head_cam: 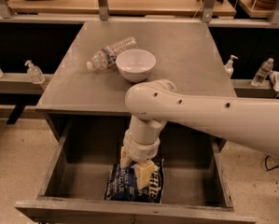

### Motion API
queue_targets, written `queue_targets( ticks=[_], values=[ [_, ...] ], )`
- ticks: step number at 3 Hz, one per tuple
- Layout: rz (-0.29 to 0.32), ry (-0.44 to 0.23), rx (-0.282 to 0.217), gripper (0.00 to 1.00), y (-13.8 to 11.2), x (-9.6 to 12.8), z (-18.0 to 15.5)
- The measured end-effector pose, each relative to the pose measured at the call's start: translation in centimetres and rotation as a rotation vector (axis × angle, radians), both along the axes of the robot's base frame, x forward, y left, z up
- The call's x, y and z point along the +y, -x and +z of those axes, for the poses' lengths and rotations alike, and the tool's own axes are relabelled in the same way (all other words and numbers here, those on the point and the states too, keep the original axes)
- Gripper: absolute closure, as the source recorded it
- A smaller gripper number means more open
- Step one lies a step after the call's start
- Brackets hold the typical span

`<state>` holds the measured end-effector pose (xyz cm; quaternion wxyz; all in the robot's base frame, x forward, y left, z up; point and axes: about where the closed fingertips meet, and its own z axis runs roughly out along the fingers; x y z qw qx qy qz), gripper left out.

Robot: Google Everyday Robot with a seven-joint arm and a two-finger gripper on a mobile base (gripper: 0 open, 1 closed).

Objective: Pick blue chip bag from top drawer and place on counter

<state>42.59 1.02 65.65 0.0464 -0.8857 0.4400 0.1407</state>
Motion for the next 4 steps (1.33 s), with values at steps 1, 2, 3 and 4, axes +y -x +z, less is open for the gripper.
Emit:
queue_targets(
  ticks=[1,2,3,4],
  values=[
    [0.042,0.010,-0.005,0.26,0.3,0.5,-0.8],
    [0.070,0.027,-0.007,0.03,0.3,0.8,-1.6],
    [0.072,0.044,-0.009,0.00,0.0,0.8,-2.2],
    [0.055,0.048,0.006,0.18,-0.3,0.4,-3.0]
  ],
)
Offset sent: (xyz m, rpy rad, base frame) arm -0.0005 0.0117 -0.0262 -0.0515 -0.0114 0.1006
